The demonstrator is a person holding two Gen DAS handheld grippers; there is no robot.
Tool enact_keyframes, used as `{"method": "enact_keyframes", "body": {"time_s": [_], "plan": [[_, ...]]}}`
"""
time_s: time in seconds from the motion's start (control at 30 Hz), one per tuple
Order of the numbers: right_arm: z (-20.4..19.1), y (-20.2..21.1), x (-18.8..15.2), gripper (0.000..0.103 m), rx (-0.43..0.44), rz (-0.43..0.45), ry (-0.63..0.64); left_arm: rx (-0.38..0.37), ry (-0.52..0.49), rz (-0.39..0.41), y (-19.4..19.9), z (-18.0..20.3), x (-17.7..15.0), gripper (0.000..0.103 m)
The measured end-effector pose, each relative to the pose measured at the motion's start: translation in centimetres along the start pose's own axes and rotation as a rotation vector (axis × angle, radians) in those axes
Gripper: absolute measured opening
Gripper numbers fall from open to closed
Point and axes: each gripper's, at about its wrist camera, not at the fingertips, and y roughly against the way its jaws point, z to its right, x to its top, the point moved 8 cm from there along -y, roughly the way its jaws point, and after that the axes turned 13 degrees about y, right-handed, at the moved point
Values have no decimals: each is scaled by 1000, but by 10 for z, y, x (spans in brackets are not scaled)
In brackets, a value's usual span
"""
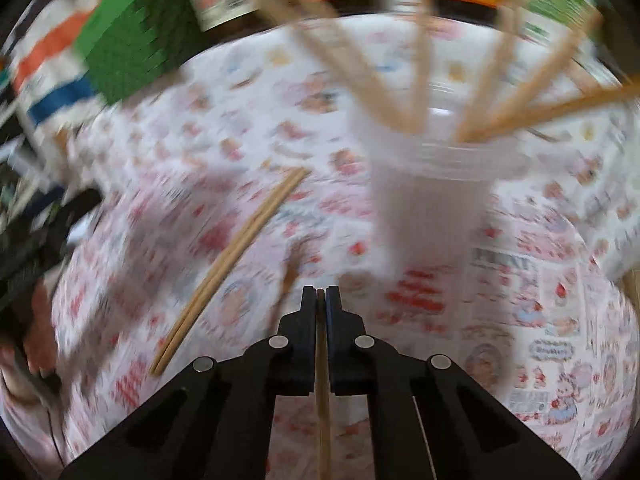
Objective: Organize utensils
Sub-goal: 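Close the right gripper on a bamboo chopstick from the pile, then close the left gripper on another chopstick while the right gripper lifts its chopstick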
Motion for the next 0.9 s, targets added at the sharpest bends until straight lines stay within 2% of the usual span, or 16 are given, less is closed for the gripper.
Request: {"method": "enact_keyframes", "body": {"time_s": [0.13,0.27,0.33,0.37,0.4,0.53,0.6,0.7,0.77,0.8,0.83,0.9], "plan": [[20,-8,-3,5,7,-36,-67,-9,28,-47,-9,-3,-5,102],[28,-13,-9,6,-36,-81,-71,-43,42,-141,-24,-2,-17,102],[24,-15,-11,8,-41,-95,-52,-57,44,-177,-30,0,-23,102],[21,-16,-12,14,-37,-107,-35,-57,39,-185,-32,1,-25,102],[18,-18,-13,20,-36,-116,-22,-51,29,-186,-33,2,-27,102],[10,-19,-17,21,-71,-144,30,-23,-24,-162,-32,7,-32,102],[9,-19,-19,21,-79,-146,27,-6,-38,-115,-24,10,-29,102],[10,-20,-19,21,-90,-148,22,-32,-88,-30,-5,21,-21,102],[11,-19,-19,20,-87,-155,30,-72,-92,-4,5,28,-19,102],[12,-20,-18,10,-100,-160,49,-110,-84,-12,6,33,-20,102],[15,-19,-19,7,-106,-158,49,-152,-89,-40,4,41,-23,102],[19,-18,-18,7,-77,-155,12,-165,-133,-116,-8,55,-32,102]]}}
